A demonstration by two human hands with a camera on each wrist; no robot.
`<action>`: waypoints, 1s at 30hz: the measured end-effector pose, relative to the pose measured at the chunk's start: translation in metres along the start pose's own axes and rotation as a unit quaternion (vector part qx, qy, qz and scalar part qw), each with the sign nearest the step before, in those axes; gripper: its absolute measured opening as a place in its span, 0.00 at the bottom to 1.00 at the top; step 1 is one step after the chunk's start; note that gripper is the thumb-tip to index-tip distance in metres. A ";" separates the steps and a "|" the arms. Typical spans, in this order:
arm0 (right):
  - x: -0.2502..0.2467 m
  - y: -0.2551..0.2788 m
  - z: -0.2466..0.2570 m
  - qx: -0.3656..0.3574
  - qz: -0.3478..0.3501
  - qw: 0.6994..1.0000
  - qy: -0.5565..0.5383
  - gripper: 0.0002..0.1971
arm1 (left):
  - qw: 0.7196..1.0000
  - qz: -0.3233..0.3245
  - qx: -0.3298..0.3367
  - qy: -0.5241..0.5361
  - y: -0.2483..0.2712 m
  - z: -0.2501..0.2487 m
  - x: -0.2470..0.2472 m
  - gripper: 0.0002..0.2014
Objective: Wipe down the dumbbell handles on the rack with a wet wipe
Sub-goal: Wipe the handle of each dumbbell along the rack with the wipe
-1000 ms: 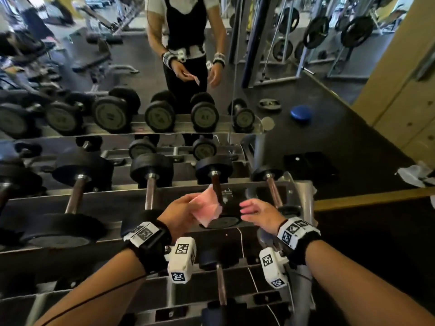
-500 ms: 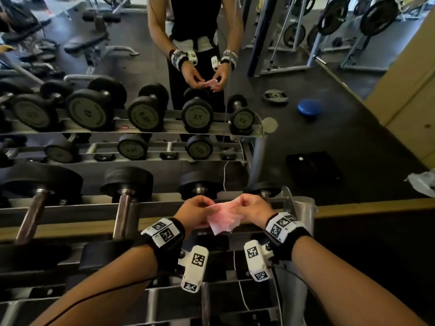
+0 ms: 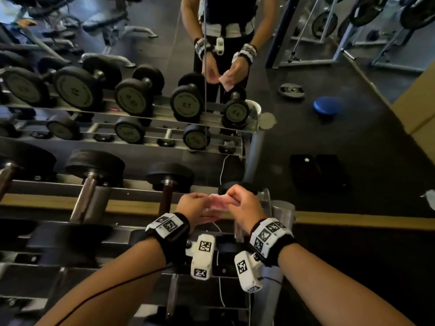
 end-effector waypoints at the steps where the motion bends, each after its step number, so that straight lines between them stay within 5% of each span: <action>1: -0.002 0.002 -0.003 -0.004 -0.002 1.000 -0.013 0.07 | 1.000 -0.002 0.006 0.024 0.001 0.003 0.005 0.06; 9: -0.007 0.017 -0.033 -0.036 0.083 0.991 -0.102 0.19 | 0.993 -0.004 0.034 0.109 0.011 0.027 0.025 0.06; 19: -0.022 0.017 -0.068 0.065 0.030 0.976 -0.204 0.06 | 0.994 0.065 0.085 -0.018 0.027 0.046 0.046 0.16; 26: -0.047 0.001 -0.111 0.097 -0.043 0.984 -0.145 0.10 | 0.971 -0.005 0.137 -0.198 0.021 0.076 0.032 0.06; 30: -0.049 -0.019 -0.139 0.145 -0.092 0.977 -0.128 0.07 | 0.969 0.011 0.111 -0.221 0.015 0.096 0.028 0.11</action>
Point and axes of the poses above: each hand's wrist, its own y-axis away from the middle knuckle, its own x-axis out of the palm, z = x × y, the point moved 2 cm from there along -y, towards the middle knuckle, and after that the axes turned 3 degrees about x, right-handed, at the moved point
